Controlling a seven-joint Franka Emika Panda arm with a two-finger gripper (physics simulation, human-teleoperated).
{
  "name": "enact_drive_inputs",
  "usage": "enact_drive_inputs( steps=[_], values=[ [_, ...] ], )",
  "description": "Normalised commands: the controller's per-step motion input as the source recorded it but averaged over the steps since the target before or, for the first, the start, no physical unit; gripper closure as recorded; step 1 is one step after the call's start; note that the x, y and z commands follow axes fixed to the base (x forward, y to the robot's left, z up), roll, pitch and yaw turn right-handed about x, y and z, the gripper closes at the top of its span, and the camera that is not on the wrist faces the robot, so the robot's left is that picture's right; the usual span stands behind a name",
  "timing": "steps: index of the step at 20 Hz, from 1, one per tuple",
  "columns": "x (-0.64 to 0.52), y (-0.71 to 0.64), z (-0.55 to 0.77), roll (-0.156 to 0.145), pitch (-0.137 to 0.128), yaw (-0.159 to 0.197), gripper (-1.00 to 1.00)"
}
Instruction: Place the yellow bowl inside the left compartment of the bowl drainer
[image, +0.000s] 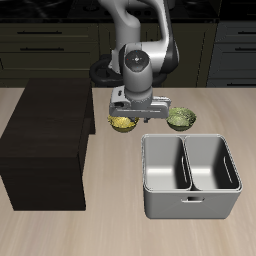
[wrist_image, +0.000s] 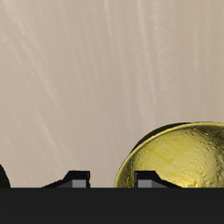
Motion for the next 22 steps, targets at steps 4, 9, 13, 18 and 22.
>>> enact_drive_inputs(
  steps=[4,9,13,18,22],
  values=[
    [-0.01,-0.03,0.03,0.009,0.002,-0.02,1.0],
    [-0.02,-0.05,0.09,0.003,-0.02,0.002,1.0],
    [-0.01,-0.03,0.14,0.006,-0.035,-0.001,1.0],
    [-0.05,0.04,0.13,0.008,-0.019,0.003,1.0],
    [-0.07,0.05,0.29,0.018,-0.05,0.016,1.0]
  ],
)
